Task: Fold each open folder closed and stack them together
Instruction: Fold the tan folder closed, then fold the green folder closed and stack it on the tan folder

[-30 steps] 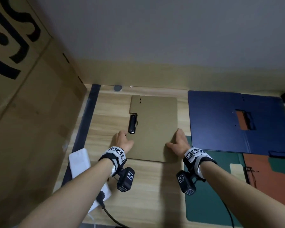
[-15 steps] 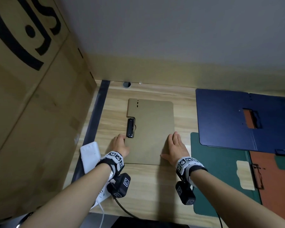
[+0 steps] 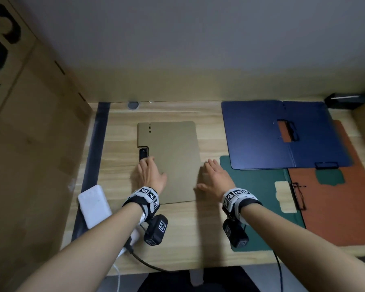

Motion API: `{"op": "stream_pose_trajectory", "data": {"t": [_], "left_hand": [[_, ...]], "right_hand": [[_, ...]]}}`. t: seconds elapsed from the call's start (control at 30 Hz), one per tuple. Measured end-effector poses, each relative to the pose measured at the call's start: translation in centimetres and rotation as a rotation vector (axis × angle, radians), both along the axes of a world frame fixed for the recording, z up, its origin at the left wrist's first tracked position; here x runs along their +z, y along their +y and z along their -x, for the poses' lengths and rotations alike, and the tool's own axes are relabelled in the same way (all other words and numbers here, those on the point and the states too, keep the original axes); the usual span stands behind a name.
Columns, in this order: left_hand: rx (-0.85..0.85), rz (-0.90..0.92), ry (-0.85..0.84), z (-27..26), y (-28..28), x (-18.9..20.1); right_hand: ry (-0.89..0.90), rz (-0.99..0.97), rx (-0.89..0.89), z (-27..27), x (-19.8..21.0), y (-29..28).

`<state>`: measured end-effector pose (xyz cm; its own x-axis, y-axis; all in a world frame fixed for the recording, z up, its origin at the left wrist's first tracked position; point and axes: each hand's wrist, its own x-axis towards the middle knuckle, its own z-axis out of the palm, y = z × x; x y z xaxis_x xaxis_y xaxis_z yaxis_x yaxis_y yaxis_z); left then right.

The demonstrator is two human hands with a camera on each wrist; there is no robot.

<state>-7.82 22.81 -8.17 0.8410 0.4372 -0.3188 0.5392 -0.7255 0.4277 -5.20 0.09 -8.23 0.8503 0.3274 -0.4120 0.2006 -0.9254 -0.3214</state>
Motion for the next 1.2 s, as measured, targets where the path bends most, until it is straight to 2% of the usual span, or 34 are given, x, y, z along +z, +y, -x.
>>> {"op": "stream_pose_trajectory", "data": {"t": [0.13,0.4,0.6,0.83,0.93,1.2], "left_hand": [[-0.104,0.109,-0.038,-2.3,-5.3,0.5],[-0.131,0.342,-0.055,-2.9,-19.7,0.4],[-0.154,0.392,-0.002,-2.1,-29.3,0.1],[-0.139,0.431,0.011,-2.3,-36.3,0.4],[-0.166,0.388,0.073,-2.5,-38.3,0.4],[-0.356,0.069,0.224,-3.8,-43.2,-0.7]], "right_hand": [[-0.028,-0.047,-0.127,0.8,0.8,-6.8],[-0.009,-0.049,-0.308,0.6,0.9,-22.0],[-0.001,-0.095,-0.292,-0.1,0.7,-31.1],[-0.013,-0.038,-0.211,-0.9,0.4,-37.3],[-0.011,-0.020,-0.168,-1.5,0.1,-38.5],[-0.026,-0.010,0.020,-2.0,-1.9,-39.7]]}}
